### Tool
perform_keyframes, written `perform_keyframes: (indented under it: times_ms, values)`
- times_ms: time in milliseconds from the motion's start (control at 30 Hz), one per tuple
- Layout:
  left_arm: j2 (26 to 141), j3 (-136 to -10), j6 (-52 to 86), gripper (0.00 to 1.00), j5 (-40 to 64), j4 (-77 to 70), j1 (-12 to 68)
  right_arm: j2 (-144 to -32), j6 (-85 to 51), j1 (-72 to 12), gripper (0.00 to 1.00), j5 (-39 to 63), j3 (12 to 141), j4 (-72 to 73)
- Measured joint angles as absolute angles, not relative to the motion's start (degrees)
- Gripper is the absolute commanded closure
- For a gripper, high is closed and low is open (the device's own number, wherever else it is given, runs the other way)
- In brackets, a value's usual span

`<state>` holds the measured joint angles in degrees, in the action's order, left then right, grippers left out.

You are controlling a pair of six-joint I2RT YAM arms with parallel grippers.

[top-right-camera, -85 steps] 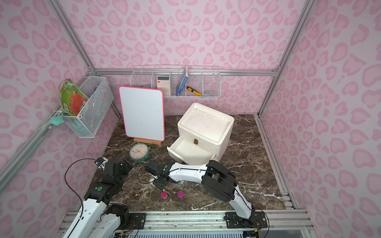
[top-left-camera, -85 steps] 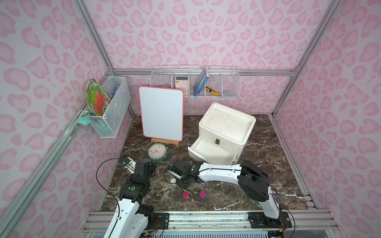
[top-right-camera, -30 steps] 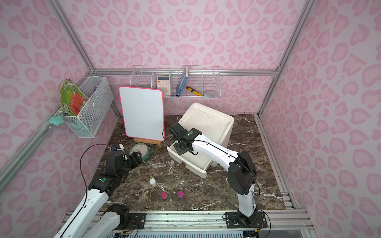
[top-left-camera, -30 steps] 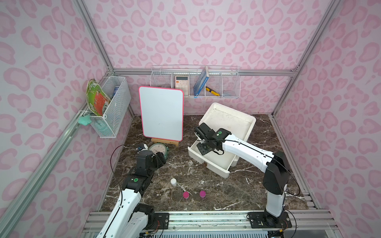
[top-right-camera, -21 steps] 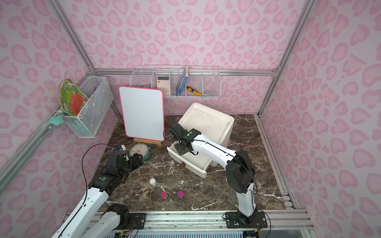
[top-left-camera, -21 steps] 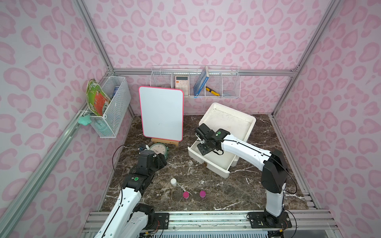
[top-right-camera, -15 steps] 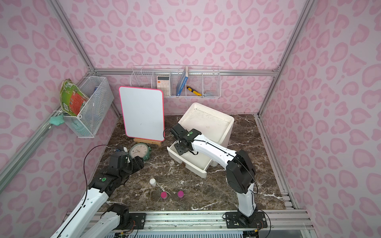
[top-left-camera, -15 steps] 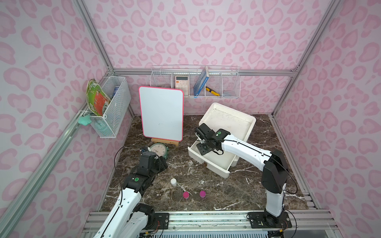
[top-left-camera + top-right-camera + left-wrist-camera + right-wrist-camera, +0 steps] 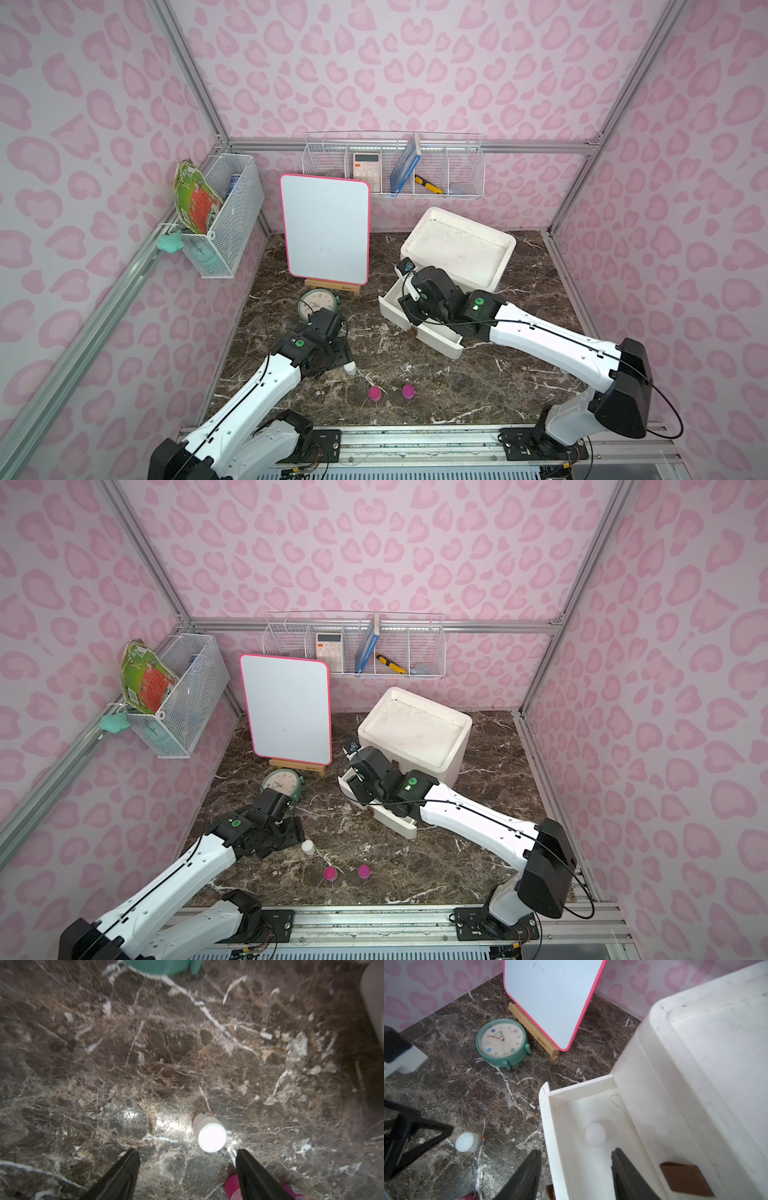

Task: Put the paint cans in the drawer according to color
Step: Place the paint can in the drawer, then pick up the paint can at the center of the board.

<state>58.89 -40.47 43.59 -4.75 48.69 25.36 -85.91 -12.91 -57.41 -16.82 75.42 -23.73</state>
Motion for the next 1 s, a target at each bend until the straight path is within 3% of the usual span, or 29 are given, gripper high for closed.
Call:
perform_keyframes:
  times_ms: [167,467,733,1000]
  values:
    - [64.6,-40.7,44.8,0.22,-1.3,48.2,25.7,-83.3,-15.0,-56.8,0.43,-18.2,72.6,-19.6]
    - [76.2,-43.5,43.4,0.39,2.3,42.4,25.8,-82.0,-16.3,-56.8,0.44,-18.3,71.0,-18.7]
    - [79.1,-44.1,42.9,0.52,2.1,41.7,25.8,-80.4,-16.7,-56.2,0.44,-18.6,69.5,-18.0]
    - [79.6,-43.3,42.7,0.52,1.7,41.9,25.8,-80.3,-16.9,-55.9,0.44,-18.6,69.3,-17.5]
